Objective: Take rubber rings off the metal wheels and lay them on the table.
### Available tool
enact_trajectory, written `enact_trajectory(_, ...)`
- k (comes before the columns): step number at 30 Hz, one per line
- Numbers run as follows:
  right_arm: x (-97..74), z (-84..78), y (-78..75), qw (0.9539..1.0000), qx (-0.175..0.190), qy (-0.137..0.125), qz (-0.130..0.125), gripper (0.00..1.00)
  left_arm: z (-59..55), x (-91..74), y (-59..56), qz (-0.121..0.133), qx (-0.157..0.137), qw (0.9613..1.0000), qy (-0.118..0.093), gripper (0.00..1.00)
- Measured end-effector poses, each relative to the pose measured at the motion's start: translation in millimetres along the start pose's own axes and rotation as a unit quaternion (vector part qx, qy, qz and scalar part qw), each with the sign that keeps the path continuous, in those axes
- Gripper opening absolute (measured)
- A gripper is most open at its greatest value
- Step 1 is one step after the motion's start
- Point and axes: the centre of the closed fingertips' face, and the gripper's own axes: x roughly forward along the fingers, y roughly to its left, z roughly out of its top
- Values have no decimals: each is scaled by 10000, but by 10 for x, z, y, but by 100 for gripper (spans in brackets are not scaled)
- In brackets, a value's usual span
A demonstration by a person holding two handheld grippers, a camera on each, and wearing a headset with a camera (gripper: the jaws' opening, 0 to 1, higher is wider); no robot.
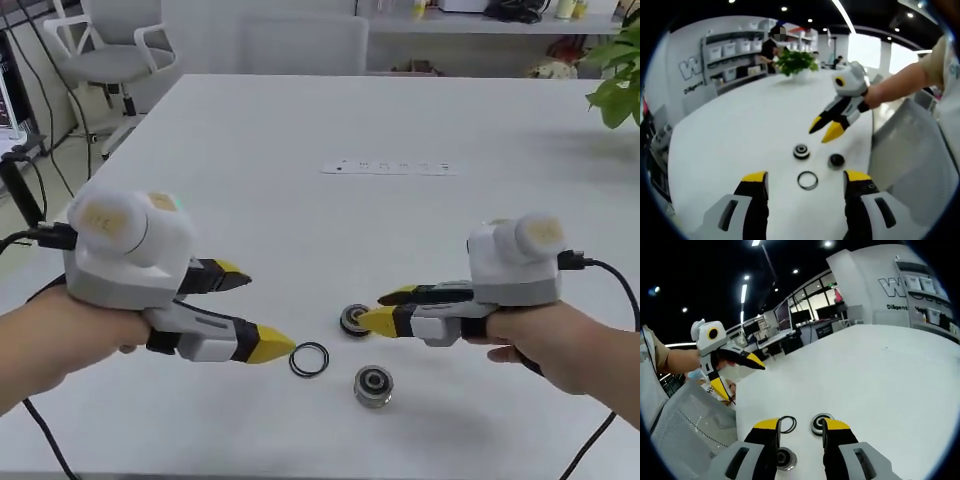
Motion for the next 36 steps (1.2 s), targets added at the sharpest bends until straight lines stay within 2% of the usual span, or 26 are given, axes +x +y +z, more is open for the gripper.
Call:
enact_trajectory(10, -97, -55, -149, 9995, -254, 53, -170, 37, 55, 152, 64, -50, 35, 10000, 19, 61)
enact_trajectory(16, -116, -87, -209, 9990, -393, 110, -202, 36, 78, 245, 128, -37, 121, 9999, 55, 61)
enact_trajectory(36, -17, -220, -366, 9971, -662, 287, -234, 35, 40, 598, 196, -213, 277, 9992, 209, 59)
